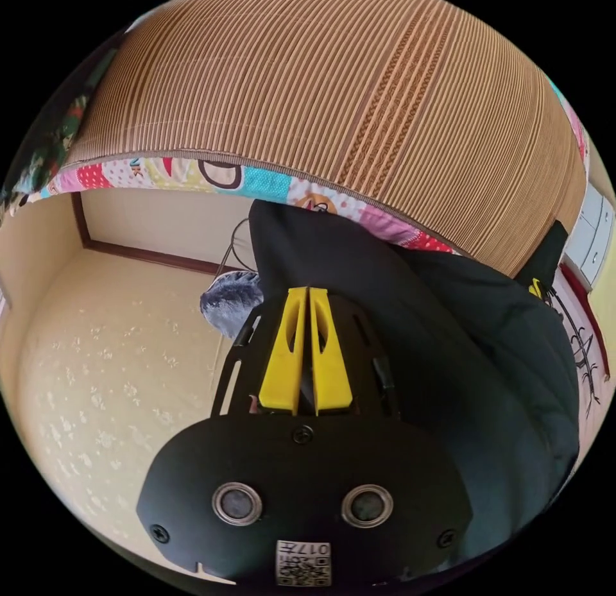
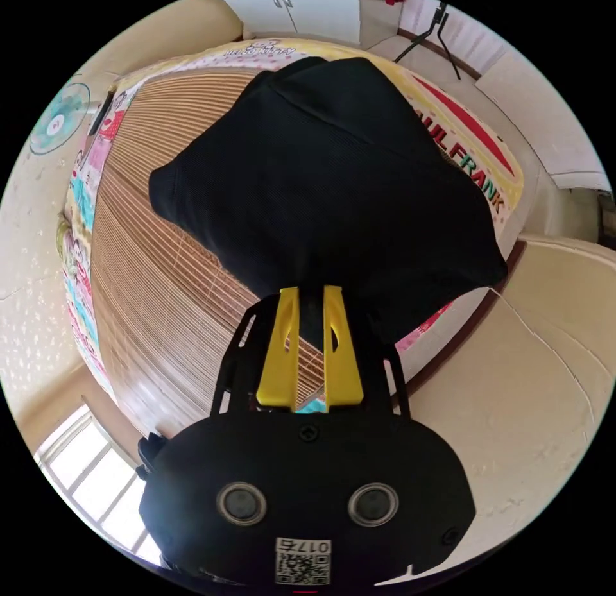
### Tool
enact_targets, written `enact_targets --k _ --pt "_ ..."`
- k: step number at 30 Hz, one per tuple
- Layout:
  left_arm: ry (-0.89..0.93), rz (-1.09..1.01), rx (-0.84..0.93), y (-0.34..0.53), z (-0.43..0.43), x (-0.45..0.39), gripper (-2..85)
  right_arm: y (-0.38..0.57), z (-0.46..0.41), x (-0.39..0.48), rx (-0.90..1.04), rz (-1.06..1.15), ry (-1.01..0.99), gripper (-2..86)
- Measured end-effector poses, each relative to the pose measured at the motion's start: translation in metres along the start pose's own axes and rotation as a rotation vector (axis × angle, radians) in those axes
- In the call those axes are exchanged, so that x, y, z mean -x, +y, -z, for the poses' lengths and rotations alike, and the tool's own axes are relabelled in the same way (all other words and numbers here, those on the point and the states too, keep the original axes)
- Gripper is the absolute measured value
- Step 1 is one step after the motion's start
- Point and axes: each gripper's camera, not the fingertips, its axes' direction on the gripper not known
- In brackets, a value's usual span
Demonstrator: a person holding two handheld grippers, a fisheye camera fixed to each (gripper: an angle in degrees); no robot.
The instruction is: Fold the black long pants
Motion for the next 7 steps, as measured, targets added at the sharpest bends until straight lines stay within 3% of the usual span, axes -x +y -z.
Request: enact_targets --k 3,7 --pt "0.082 0.041 0.01 -0.013 -0.003 0.002 -0.9 0.043 0.012 0.002 -0.119 -0.028 -0.107 3.6" --pt "0.123 0.08 0.038 -0.034 -0.007 -0.005 -1.0 0.127 -0.002 0.044 -0.092 0.214 -0.277 2.7"
